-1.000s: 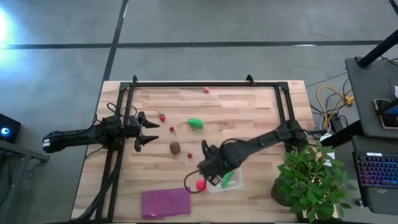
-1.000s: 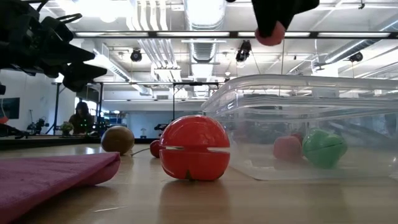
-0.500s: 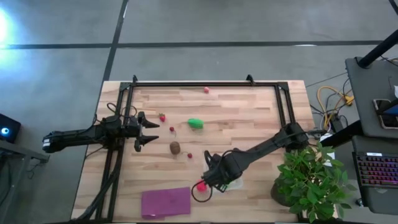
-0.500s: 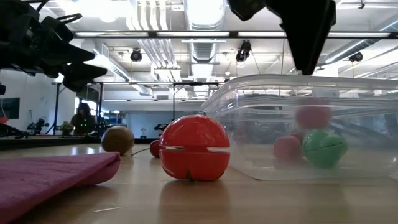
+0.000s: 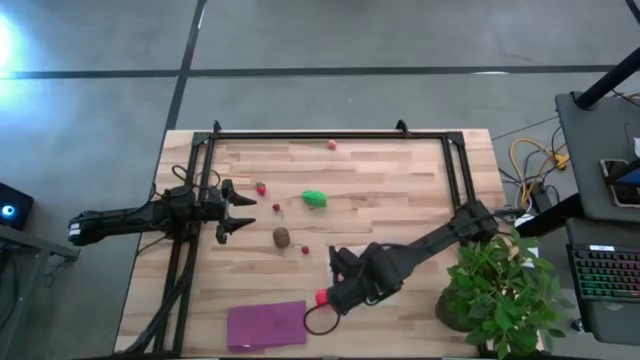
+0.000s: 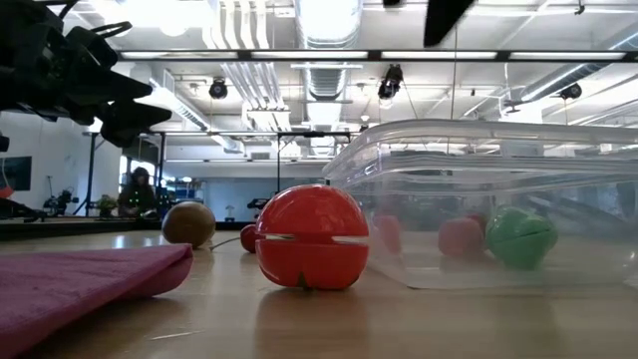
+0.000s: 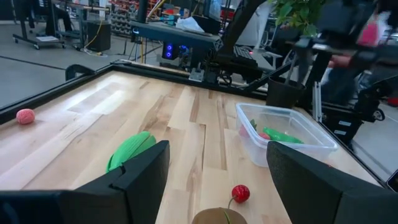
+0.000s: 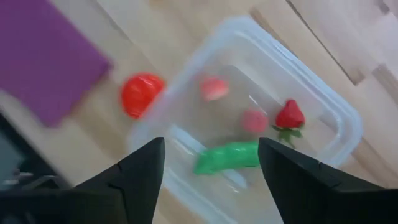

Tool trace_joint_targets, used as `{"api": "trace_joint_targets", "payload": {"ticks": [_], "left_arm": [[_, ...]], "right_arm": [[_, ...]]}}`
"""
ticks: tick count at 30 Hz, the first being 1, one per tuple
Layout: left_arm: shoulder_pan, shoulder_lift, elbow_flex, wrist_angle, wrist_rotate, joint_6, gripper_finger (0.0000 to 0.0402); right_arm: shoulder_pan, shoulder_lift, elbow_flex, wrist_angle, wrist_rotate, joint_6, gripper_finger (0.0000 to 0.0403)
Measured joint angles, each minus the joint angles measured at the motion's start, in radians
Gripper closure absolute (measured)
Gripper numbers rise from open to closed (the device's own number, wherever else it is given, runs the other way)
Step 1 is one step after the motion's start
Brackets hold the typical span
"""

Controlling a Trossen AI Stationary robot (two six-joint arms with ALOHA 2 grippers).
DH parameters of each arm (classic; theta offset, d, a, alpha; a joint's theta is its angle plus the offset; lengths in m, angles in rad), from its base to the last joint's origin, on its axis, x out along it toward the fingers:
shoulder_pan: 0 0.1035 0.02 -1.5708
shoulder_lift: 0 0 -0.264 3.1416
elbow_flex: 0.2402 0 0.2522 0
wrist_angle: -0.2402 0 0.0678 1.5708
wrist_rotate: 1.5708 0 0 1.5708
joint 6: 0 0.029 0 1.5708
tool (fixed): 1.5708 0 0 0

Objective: Pick and placing Produce into tupperware
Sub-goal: Put the pink peach into the transparent container

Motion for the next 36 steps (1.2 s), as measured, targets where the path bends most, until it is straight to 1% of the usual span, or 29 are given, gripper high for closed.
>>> {"api": "trace_joint_targets", "payload": {"ticks": [5, 10, 14, 28, 36], "left_arm": [[0.0, 0.0, 0.0, 0.0, 0.0, 0.0, 0.0146], [0.0, 0.0, 0.0, 0.0, 0.0, 0.0, 0.0146], [0.0, 0.0, 0.0, 0.0, 0.0, 0.0, 0.0146], [0.0, 0.0, 0.0, 0.0, 0.0, 0.0, 0.0146], [0.0, 0.0, 0.0, 0.0, 0.0, 0.0, 0.0146]], "right_arm": [[0.04, 0.0, 0.081, 0.0, 0.082, 0.063, 0.0154], [0.049, 0.0, 0.117, 0.003, 0.091, 0.145, 0.0155], [0.053, 0.0, 0.12, 0.004, 0.091, 0.186, 0.0156], [0.058, 0.0, 0.108, 0.007, 0.083, 0.214, 0.016], [0.064, 0.0, 0.108, 0.008, 0.081, 0.194, 0.0161]]}}
